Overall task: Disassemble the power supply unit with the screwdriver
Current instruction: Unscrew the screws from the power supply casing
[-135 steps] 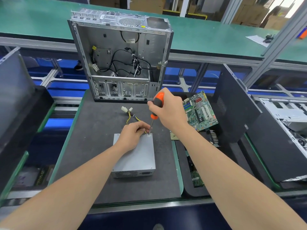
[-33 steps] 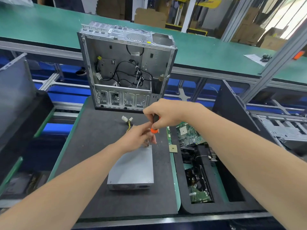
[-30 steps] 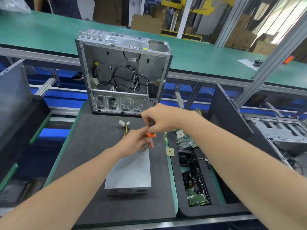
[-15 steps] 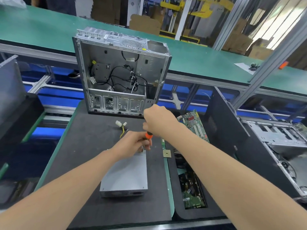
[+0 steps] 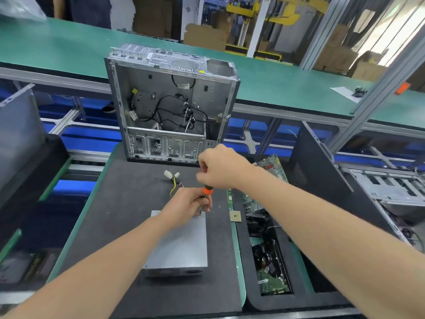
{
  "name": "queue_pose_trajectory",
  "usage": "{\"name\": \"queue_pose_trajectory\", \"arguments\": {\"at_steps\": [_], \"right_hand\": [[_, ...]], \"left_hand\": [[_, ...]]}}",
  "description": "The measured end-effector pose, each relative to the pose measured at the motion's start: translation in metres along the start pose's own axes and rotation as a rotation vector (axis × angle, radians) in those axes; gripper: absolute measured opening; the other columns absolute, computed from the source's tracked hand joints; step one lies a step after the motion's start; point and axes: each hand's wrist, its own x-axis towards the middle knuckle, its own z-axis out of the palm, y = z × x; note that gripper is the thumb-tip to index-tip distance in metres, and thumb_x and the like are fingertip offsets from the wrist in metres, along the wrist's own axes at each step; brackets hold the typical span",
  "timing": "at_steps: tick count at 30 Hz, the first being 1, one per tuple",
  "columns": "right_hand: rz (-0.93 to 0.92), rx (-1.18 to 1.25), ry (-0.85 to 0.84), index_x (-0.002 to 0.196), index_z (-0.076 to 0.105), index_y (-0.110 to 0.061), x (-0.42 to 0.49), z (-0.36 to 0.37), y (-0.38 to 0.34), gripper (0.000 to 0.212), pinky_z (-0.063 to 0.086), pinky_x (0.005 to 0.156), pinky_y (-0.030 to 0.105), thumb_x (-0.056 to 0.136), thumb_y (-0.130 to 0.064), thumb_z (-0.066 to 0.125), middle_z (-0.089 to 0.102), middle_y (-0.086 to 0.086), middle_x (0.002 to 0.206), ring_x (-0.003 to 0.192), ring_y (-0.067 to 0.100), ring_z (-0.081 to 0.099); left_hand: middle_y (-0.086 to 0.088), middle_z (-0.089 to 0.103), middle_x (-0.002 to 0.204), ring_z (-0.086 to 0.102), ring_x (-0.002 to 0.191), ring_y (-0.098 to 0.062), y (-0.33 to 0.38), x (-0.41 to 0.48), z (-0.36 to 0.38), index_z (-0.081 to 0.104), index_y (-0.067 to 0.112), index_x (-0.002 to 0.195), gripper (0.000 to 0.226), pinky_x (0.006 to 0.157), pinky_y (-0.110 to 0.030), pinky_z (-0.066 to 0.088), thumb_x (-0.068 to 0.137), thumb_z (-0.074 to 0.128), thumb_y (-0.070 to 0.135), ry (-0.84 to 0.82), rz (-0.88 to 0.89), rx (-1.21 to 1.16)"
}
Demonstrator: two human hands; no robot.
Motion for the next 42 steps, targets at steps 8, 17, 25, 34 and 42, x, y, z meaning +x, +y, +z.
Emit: {"name": "queue_pose_trajectory", "arguments": {"at_steps": [8,17,25,34,42], "right_hand": [[0.264,-0.09,-0.005,0.091,0.055,-0.008,0.012,0.015,-0.022,0.002,0.043,0.063,0.038,0.089,-0.009,0.056,0.032,0.003,0.074,0.082,0.032,0.055],[-0.639,-0.482,-0.078,0.06,0.029,-0.013,0.023,-0.002,-0.011,0.035,0.032,0.05,0.03,0.084,-0.012,0.054,0.024,0.0,0.053,0.048,0.026,0.039],[-0.076,-0.085,0.191,0.066,0.042,-0.015,0.008,0.012,-0.016,0.03,0.04,0.057,0.033,0.088,-0.031,0.054,0.045,0.002,0.062,0.067,0.03,0.055],[0.248,0.032,0.19,0.07,0.032,-0.014,0.019,0.024,-0.029,0.037,0.039,0.055,0.033,0.084,-0.008,0.066,0.032,0.002,0.069,0.068,0.028,0.048],[-0.303,-0.194,-0.007,0.058,0.04,-0.011,0.039,0.008,-0.011,0.029,0.032,0.05,0.029,0.08,-0.016,0.059,0.039,0.004,0.057,0.068,0.025,0.044]], "left_hand": [[0.002,0.073,0.083,0.067,0.084,-0.037,0.001,-0.002,-0.003,0.069,0.02,0.085,0.03,0.075,-0.047,0.058,0.1,0.05,0.002,-0.019,0.068,0.1],[-0.003,0.075,0.091,0.072,0.088,-0.017,-0.004,-0.002,-0.008,0.072,0.028,0.086,0.036,0.085,-0.047,0.064,0.104,0.049,0.006,-0.047,-0.016,-0.015],[-0.02,0.072,0.089,0.066,0.08,-0.025,0.003,-0.002,0.003,0.07,0.019,0.078,0.035,0.071,-0.04,0.052,0.097,0.049,-0.002,0.027,-0.096,-0.092],[0.006,0.072,0.075,0.065,0.067,-0.006,0.0,-0.001,0.001,0.07,0.037,0.071,0.035,0.063,-0.026,0.054,0.087,0.048,0.014,0.017,-0.053,-0.105],[-0.011,0.073,0.088,0.073,0.095,-0.032,-0.009,0.004,-0.012,0.073,0.021,0.085,0.03,0.087,-0.042,0.065,0.101,0.053,0.006,-0.035,-0.078,-0.182]]}}
